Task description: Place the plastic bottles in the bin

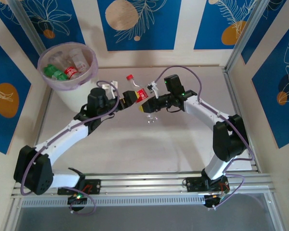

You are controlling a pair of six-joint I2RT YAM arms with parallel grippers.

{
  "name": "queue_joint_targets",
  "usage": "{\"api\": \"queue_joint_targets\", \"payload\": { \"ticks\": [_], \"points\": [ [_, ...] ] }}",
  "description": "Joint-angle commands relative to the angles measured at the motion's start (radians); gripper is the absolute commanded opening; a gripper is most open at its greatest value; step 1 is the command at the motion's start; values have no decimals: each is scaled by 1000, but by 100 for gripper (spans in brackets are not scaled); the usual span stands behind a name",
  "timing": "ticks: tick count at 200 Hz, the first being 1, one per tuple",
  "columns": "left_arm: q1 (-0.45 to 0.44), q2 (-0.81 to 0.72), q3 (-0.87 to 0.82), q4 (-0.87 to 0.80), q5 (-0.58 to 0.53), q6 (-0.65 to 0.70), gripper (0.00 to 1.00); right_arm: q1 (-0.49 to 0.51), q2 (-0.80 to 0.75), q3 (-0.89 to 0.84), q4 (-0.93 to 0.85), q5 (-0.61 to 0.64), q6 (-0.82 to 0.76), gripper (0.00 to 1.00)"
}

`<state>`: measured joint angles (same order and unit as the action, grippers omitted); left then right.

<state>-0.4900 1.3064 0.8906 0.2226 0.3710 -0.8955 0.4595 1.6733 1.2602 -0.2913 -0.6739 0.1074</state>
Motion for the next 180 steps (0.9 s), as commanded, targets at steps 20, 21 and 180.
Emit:
{"api": "queue_joint_targets", "payload": {
  "ticks": [20,21,180],
  "points": [
    [-13,60,4,141,49,-57,100,25,-2,16,34,-79,37,41],
    [-14,62,4,142,49,-58,100,26,-3,16,34,-80,37,40],
    [16,51,93,-28,-43,64,59,-1,-4,73,-12,-72,23,69]
  ]
}}
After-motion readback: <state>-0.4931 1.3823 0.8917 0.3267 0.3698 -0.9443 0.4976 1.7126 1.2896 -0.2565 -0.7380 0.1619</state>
